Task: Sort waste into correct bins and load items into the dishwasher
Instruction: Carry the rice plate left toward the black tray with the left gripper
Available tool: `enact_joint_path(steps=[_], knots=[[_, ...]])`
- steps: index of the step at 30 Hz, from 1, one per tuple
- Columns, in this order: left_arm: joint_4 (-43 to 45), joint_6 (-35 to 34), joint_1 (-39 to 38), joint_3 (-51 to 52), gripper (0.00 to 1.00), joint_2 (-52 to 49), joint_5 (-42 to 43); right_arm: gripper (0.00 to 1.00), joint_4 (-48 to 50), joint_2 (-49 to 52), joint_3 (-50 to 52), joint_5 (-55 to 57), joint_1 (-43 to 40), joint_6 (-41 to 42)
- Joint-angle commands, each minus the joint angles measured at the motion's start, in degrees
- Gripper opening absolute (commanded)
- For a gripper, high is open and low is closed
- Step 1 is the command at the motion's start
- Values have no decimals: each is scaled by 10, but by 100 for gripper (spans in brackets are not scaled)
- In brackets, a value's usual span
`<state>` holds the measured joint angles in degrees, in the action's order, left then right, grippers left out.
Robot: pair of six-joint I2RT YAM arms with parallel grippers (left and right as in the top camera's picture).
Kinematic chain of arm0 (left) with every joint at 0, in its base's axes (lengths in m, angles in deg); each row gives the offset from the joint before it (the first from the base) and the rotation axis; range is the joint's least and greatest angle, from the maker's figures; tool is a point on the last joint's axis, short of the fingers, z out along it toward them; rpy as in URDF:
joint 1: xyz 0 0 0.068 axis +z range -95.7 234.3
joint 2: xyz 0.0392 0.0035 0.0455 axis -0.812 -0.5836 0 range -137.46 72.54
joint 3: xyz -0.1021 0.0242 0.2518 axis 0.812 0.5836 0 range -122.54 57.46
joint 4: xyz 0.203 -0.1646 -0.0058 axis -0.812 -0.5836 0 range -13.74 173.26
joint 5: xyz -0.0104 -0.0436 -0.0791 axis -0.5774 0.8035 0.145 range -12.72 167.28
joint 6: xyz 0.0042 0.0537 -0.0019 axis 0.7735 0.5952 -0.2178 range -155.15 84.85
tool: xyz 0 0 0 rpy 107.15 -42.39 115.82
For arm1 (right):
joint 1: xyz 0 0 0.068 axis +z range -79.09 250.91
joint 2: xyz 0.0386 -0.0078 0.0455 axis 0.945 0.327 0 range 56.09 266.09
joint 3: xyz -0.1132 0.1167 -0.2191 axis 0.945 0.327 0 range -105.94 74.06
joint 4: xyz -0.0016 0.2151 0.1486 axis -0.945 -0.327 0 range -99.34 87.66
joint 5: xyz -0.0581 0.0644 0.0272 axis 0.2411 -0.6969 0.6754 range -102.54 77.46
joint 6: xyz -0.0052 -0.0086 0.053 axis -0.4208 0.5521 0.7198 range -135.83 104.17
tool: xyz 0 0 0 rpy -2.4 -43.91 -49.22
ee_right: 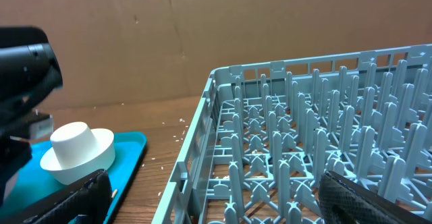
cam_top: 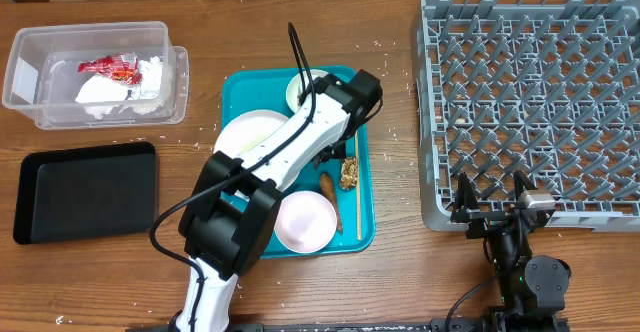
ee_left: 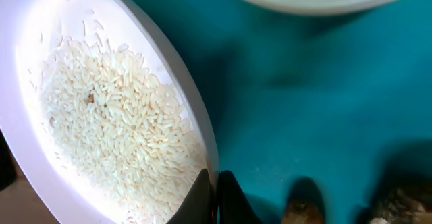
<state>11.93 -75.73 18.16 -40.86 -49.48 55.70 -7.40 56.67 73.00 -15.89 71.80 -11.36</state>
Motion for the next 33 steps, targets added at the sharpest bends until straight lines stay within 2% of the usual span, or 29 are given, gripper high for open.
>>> enact_joint_path(steps=[1,12,16,23,33], knots=[[-16,-14,1,-41,4,-3,-31,100,4,-4,6,7,4,0],[-100,-19,7,-110,4,-1,-79,100,4,-4,6,7,4,0],[-139,-43,31,-150,4,0,-82,100,4,-4,6,7,4,0],[-176,-42,123,-229,4,0,-54,100,4,-4,6,7,4,0],[-180,-26,280,-236,4,0,0,100,4,-4,6,7,4,0]])
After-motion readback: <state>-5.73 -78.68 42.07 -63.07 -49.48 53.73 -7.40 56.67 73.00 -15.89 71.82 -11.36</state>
